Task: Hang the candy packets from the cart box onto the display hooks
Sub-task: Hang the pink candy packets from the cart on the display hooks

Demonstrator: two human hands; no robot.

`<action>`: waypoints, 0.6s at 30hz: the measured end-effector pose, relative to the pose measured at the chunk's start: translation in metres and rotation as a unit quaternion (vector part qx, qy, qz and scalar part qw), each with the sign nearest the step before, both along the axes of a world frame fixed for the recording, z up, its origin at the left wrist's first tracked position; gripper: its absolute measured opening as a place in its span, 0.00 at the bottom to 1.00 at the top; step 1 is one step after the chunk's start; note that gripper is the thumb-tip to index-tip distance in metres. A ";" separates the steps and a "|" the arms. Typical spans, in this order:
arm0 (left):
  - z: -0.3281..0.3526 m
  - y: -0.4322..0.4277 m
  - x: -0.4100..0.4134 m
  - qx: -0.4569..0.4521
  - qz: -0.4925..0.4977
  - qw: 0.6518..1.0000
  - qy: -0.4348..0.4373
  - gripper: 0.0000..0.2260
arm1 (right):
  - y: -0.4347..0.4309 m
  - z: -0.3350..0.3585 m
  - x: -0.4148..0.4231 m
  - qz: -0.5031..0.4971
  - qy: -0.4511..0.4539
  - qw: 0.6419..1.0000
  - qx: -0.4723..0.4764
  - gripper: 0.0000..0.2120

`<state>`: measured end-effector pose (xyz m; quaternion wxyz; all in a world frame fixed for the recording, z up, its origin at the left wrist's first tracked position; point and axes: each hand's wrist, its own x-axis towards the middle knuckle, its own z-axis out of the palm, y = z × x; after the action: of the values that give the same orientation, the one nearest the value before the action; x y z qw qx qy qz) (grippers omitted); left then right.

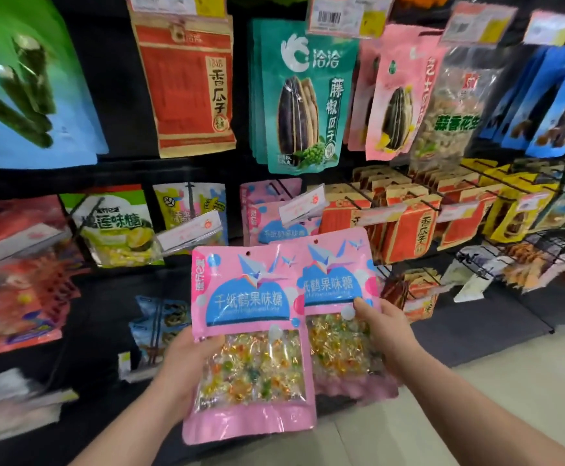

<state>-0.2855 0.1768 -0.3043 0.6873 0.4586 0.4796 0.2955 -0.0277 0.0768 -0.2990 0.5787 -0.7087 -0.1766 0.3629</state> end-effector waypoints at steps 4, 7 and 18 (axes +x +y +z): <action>0.000 -0.004 0.012 -0.017 0.039 0.999 -0.003 0.11 | 0.022 -0.005 0.025 0.047 0.004 0.999 -0.008 0.09; -0.002 -0.009 0.024 -0.015 0.074 0.997 -0.006 0.10 | 0.035 -0.005 0.040 0.079 0.018 0.997 -0.016 0.09; -0.005 -0.018 0.051 -0.008 0.147 0.989 0.003 0.08 | 0.055 -0.011 0.062 0.149 0.014 0.989 -0.017 0.07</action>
<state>-0.2349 0.1584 -0.3088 0.6389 0.3785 0.5462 0.3877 0.0343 0.1322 -0.3100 0.5087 -0.6788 -0.2659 0.4580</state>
